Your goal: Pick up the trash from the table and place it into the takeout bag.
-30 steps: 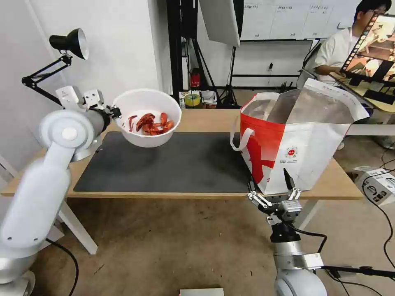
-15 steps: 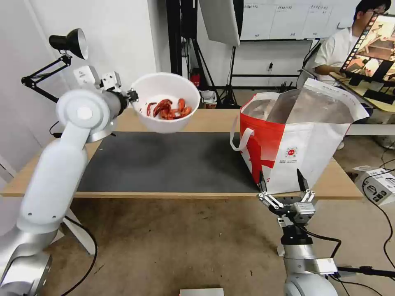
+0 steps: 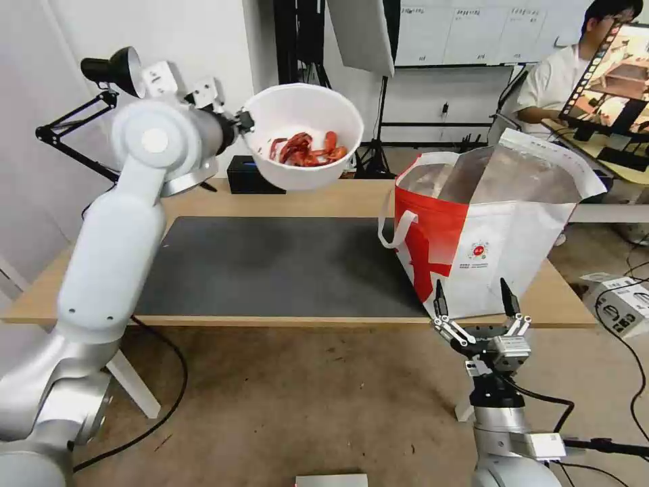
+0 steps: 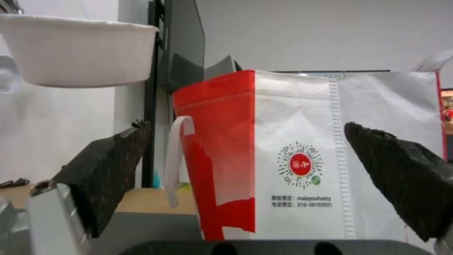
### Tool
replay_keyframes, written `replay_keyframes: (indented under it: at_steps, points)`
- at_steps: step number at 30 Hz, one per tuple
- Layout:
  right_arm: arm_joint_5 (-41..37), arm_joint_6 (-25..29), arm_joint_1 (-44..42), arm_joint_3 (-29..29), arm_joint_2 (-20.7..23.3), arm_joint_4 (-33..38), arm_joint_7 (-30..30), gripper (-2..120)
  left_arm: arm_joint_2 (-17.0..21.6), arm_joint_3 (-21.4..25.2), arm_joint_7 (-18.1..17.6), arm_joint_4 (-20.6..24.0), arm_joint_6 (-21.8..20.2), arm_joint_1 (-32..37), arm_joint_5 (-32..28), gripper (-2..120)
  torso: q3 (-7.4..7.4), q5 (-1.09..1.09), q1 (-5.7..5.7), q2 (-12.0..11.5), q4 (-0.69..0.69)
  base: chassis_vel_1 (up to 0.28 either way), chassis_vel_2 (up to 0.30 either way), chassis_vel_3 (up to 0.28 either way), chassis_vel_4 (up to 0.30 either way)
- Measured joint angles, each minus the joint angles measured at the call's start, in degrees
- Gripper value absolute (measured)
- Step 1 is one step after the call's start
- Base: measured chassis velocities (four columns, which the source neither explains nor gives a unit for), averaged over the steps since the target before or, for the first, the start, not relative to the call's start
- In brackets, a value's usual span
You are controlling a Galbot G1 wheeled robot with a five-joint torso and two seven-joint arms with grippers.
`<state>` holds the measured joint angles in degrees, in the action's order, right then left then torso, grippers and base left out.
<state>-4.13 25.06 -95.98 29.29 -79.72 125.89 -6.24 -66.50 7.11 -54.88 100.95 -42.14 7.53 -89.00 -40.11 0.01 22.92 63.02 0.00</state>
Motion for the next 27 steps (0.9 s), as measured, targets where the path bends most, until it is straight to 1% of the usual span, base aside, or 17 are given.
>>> replay_keyframes:
  at_steps: [3, 6, 7, 9, 12, 13, 16, 21, 23, 24, 27]
  points:
    - [0.03, 0.11, -0.31, 0.59, -0.35, 0.36, 0.01, 100, -2.61, -1.07, -0.19, -0.89, 0.10, -1.15, 0.09, 0, 0.00, 0.00, 0.00, 0.00, 0.00, 0.000, 0.000, 0.000, 0.000]
    - [0.03, 0.11, -0.31, 0.59, -0.35, 0.36, 0.01, 100, -2.61, -1.07, -0.19, -0.89, 0.10, -1.15, 0.09, 0, 0.00, 0.00, 0.00, 0.00, 0.00, 0.000, 0.000, 0.000, 0.000]
    - [0.04, 0.14, -0.51, 1.08, -0.66, 0.68, 0.01, 100, -5.07, -2.21, -0.26, -1.85, 0.31, -2.06, 0.57, 0, 0.00, 0.01, 0.00, 0.00, -0.01, 0.000, 0.000, 0.000, 0.000]
    - [0.04, 0.14, -0.59, 1.21, -0.72, 0.78, 0.01, 100, -5.82, -2.59, -0.23, -2.18, 0.45, -2.28, 1.00, 0, 0.00, 0.01, 0.00, 0.00, -0.01, 0.000, 0.000, 0.000, 0.000]
    - [-0.02, 0.17, -0.76, 1.61, -0.84, 1.06, 0.01, 100, -8.26, -3.26, 0.08, -3.42, 0.83, -2.79, 2.12, 0, 0.00, 0.00, 0.00, 0.00, 0.00, 0.000, 0.000, 0.000, 0.000]
    - [-0.02, 0.17, -0.76, 1.61, -0.84, 1.06, 0.01, 100, -8.26, -3.26, 0.08, -3.42, 0.83, -2.79, 2.12, 0, 0.00, 0.00, 0.00, 0.00, 0.00, 0.000, 0.000, 0.000, 0.000]
    - [-0.09, 0.17, -0.78, 1.86, -0.84, 1.19, 0.01, 100, -10.04, -3.47, 0.53, -4.32, 1.11, -2.89, 2.97, 0, 0.01, 0.00, 0.00, 0.00, -0.01, 0.000, 0.000, 0.000, 0.000]
    - [-0.23, 0.12, -0.78, 2.04, -0.69, 1.26, 0.00, 100, -11.78, -3.72, 1.39, -5.03, 1.31, -2.93, 4.36, 0, 0.00, 0.00, 0.00, 0.00, 0.00, 0.000, 0.000, 0.000, 0.000]
    - [-0.36, 0.04, -0.76, 2.25, -0.52, 1.27, -0.01, 100, -13.57, -3.90, 1.61, -5.71, 1.34, -3.12, 5.17, 0, 0.00, 0.00, 0.00, 0.00, 0.00, 0.000, 0.000, 0.000, 0.000]
    - [-0.36, 0.04, -0.76, 2.25, -0.52, 1.27, -0.01, 100, -13.57, -3.90, 1.61, -5.71, 1.34, -3.12, 5.17, 0, 0.00, 0.00, 0.00, 0.00, 0.00, 0.000, 0.000, 0.000, 0.000]
    - [-0.48, -0.04, -0.77, 2.52, -0.43, 1.35, -0.03, 100, -16.32, -4.36, 1.84, -6.89, 1.37, -3.55, 6.30, 0, 0.00, 0.01, 0.00, 0.00, 0.00, 0.000, 0.000, 0.000, 0.000]
